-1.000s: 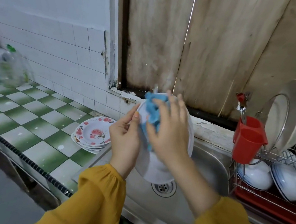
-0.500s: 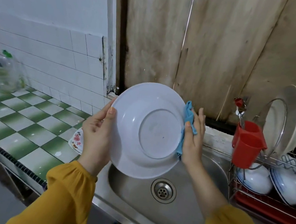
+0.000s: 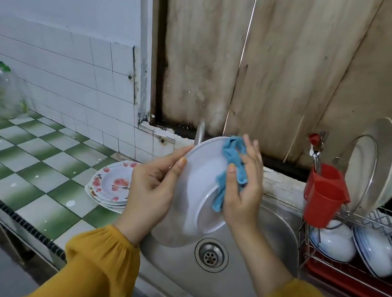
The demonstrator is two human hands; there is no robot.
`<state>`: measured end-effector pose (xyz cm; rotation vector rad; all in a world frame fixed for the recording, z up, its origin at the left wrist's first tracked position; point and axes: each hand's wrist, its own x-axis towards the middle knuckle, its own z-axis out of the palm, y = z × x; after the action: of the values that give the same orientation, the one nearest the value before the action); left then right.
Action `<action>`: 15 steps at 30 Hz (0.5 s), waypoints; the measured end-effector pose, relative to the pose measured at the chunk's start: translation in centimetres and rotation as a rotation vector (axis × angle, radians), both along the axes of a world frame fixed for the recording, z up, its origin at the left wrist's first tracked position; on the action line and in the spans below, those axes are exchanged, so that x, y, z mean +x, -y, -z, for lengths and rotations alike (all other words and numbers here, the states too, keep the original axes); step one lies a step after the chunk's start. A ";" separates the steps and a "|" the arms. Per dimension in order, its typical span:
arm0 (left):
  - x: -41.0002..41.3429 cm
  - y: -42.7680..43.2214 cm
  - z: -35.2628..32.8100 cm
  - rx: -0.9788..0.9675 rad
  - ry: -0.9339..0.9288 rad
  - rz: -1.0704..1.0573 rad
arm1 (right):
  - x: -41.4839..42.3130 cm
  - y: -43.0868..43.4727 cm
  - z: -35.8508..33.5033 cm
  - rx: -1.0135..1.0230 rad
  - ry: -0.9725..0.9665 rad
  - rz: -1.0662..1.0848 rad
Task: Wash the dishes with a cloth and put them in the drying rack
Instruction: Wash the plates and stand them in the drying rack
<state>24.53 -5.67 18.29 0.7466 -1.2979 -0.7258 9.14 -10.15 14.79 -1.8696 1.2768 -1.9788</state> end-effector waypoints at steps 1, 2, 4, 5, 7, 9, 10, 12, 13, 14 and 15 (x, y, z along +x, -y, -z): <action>0.0 -0.1 0.1 -0.005 -0.026 -0.013 | -0.2 -0.2 0.2 0.107 0.226 -0.002; 0.0 -0.1 0.1 -0.011 -0.053 -0.021 | -0.3 -0.2 0.4 0.227 0.424 -0.013; 0.1 0.1 0.1 -0.023 -0.080 -0.021 | -0.8 -0.2 0.3 0.383 0.592 0.022; -0.1 0.1 0.0 -0.030 -0.075 -0.013 | -1.1 -0.3 0.0 0.418 0.594 0.053; -0.6 0.0 -0.2 -0.044 -0.035 0.014 | -1.1 -0.6 -0.9 0.375 0.573 0.083; -1.5 0.0 -0.4 -0.059 0.044 0.041 | -0.6 -1.1 -1.8 0.239 0.423 0.110; -2.0 -0.1 -0.5 -0.062 0.073 0.046 | -0.4 -1.2 -2.1 0.161 0.296 0.150; -2.6 0.3 -0.7 -0.054 0.065 0.044 | -0.1 -1.4 -2.2 -0.020 0.001 0.205; -2.8 0.5 -0.8 -0.050 0.042 0.035 | -0.1 -1.5 -2.0 -0.106 -0.148 0.215; -2.9 0.7 -0.9 -0.042 0.017 0.024 | 0.0 -1.6 -1.8 -0.179 -0.282 0.216; -3.1 0.9 -1.1 -0.033 -0.013 0.010 | 0.1 -1.8 -1.5 -0.244 -0.404 0.213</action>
<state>21.47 -6.60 19.35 0.7089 -1.2997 -0.7143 9.28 -8.31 16.29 -2.4428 1.4393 -2.0004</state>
